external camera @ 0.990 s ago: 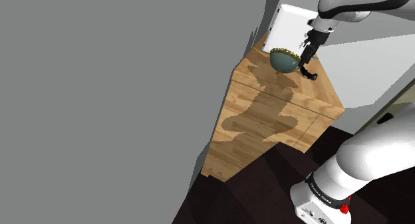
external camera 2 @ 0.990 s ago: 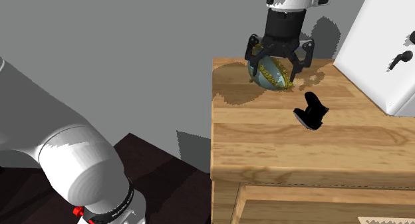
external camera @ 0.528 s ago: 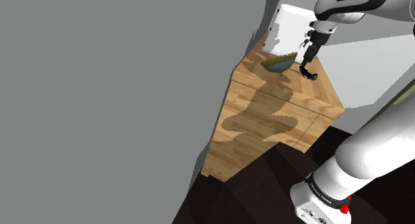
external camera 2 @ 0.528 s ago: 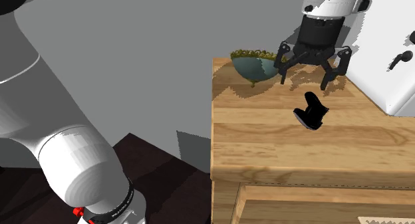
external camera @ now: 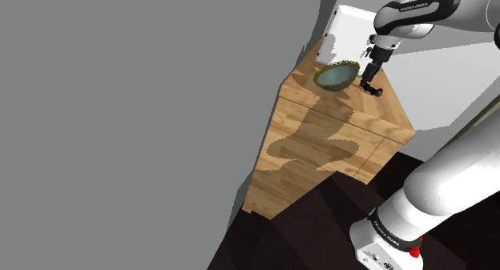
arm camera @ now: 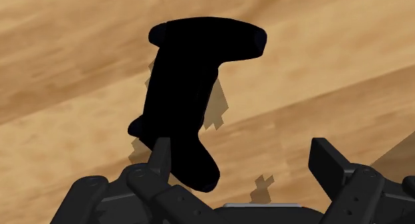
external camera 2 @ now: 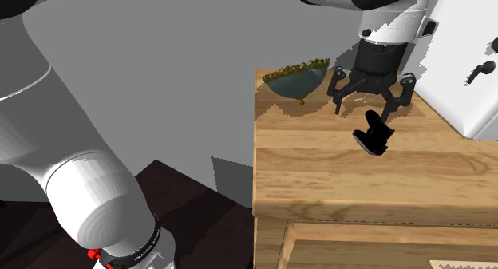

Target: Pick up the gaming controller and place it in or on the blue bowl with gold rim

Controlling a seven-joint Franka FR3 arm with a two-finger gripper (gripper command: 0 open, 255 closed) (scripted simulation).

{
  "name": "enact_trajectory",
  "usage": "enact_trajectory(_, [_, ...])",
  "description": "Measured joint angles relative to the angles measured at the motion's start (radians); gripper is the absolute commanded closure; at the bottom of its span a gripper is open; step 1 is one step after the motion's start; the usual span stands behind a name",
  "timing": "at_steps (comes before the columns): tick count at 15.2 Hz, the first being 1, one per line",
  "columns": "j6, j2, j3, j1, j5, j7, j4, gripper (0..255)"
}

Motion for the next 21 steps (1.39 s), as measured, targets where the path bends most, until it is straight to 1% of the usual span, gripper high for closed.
enact_trajectory(4, [0.003, 0.000, 0.000, 0.000, 0.000, 0.000, -0.002, 0])
enact_trajectory(5, [0.003, -0.001, 0.000, 0.000, 0.000, 0.000, -0.003, 255])
enact_trajectory(7, [0.021, -0.004, 0.003, 0.002, 0.001, 0.000, 0.003, 255])
enact_trajectory(14, [0.006, -0.004, 0.001, 0.000, -0.002, 0.003, -0.009, 255])
enact_trajectory(15, [0.006, -0.004, 0.001, 0.000, -0.002, 0.003, -0.009, 0])
enact_trajectory(16, [0.006, -0.004, 0.001, 0.001, -0.002, 0.003, -0.008, 0])
enact_trajectory(17, [0.028, -0.032, 0.000, -0.003, -0.014, 0.016, -0.033, 0])
enact_trajectory(18, [0.054, -0.085, 0.001, -0.010, -0.038, 0.039, -0.072, 0])
enact_trajectory(21, [0.194, -0.250, 0.005, -0.054, -0.117, 0.121, -0.224, 0])
